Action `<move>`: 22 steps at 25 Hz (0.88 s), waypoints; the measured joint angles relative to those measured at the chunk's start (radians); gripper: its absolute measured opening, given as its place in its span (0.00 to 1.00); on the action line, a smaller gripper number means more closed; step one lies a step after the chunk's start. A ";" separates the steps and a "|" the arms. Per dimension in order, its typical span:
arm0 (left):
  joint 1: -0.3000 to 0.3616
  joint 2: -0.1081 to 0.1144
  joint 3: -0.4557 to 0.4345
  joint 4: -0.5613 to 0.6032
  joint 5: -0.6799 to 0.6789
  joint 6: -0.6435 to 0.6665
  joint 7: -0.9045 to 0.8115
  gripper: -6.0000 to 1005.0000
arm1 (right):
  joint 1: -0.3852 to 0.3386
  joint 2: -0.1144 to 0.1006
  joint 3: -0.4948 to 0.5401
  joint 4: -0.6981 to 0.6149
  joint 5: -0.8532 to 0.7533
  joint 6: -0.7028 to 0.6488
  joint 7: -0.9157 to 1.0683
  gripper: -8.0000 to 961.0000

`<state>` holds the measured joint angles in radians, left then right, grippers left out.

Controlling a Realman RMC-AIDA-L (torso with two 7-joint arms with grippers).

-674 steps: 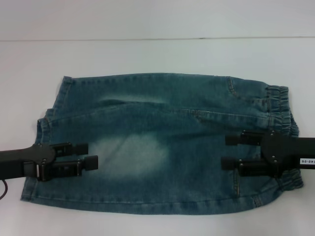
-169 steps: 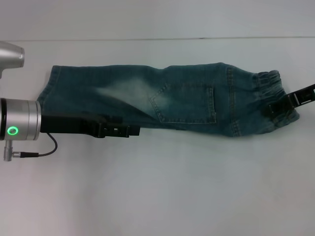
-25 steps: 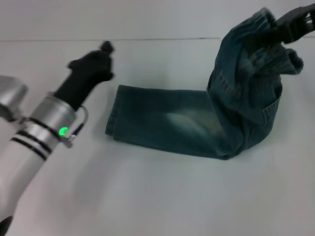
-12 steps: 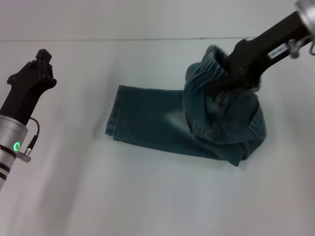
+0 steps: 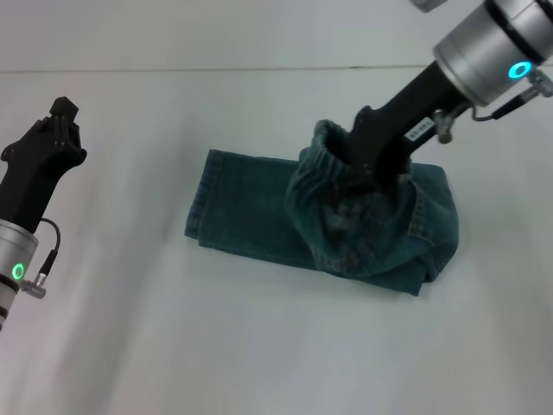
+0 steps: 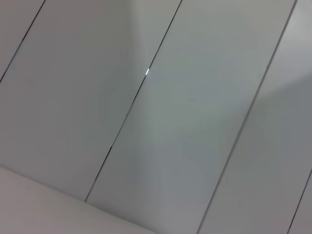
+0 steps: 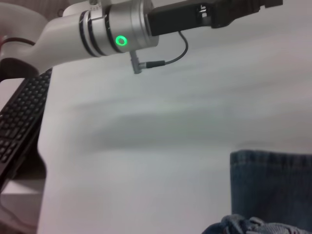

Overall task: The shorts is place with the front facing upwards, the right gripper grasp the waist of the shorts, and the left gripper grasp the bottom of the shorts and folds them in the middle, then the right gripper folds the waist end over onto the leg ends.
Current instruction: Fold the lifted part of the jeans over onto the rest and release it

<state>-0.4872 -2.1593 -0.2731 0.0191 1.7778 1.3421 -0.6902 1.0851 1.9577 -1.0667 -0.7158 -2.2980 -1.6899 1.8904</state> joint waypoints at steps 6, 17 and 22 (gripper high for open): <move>0.008 -0.001 0.000 0.001 0.000 0.009 0.000 0.01 | 0.005 0.045 -0.001 0.002 0.000 0.094 0.008 0.18; 0.024 0.004 -0.009 0.011 -0.002 0.023 0.000 0.00 | 0.015 0.110 -0.003 0.013 -0.001 0.234 0.042 0.20; 0.026 0.004 -0.012 0.016 -0.003 0.017 0.000 0.01 | 0.024 0.122 -0.022 0.034 -0.001 0.293 0.062 0.21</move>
<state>-0.4613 -2.1552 -0.2852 0.0354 1.7750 1.3587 -0.6903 1.1091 2.0798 -1.0885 -0.6821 -2.2994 -1.3973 1.9519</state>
